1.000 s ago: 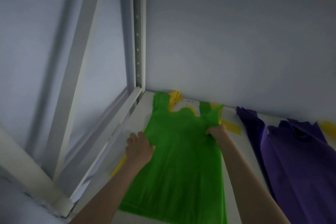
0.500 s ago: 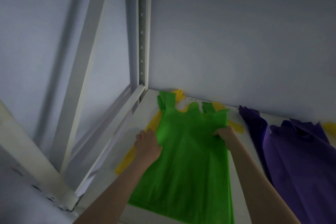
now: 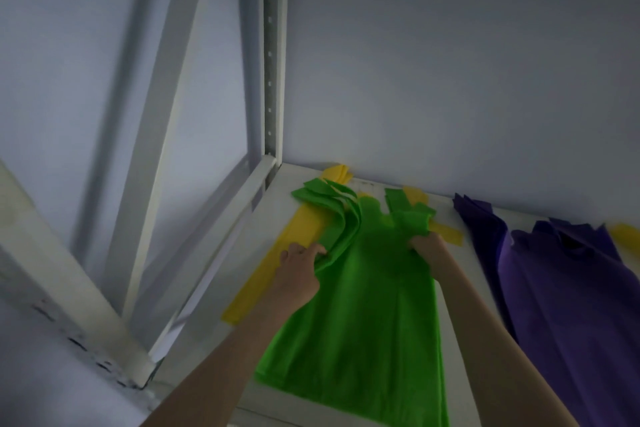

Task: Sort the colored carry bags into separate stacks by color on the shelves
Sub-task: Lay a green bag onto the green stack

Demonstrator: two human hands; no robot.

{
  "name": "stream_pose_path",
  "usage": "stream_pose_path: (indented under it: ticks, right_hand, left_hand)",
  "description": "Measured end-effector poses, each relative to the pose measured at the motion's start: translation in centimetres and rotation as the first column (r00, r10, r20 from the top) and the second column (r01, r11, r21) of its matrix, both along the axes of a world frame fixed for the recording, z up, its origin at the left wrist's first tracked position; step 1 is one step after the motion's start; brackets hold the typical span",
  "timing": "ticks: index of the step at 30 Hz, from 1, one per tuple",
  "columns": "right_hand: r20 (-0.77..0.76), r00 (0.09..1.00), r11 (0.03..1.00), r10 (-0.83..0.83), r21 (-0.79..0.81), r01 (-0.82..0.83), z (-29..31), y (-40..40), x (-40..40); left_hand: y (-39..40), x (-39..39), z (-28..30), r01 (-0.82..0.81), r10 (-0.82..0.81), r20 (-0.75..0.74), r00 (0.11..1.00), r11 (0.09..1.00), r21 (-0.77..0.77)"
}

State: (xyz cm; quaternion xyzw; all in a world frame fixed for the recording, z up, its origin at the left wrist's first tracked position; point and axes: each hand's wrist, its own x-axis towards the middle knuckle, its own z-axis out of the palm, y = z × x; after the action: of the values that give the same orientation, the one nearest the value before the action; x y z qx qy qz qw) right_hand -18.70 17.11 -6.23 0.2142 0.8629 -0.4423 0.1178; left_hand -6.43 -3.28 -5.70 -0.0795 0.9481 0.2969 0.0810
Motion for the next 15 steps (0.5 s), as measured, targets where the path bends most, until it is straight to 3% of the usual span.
stream_pose_path:
  ticks: [8,15]
  right_hand:
    - [-0.084,0.995,0.996,0.059,0.072,-0.053,0.1,0.8,1.8]
    - [-0.163,0.98,0.986,0.117,0.135,-0.095,0.6,1.9,4.2]
  left_hand:
    - [1.1,0.6,0.5,-0.111,0.111,0.016,0.994,0.994,-0.014]
    - [2.8,2.3,1.1,-0.04,0.04,0.002,0.999,0.998,-0.055]
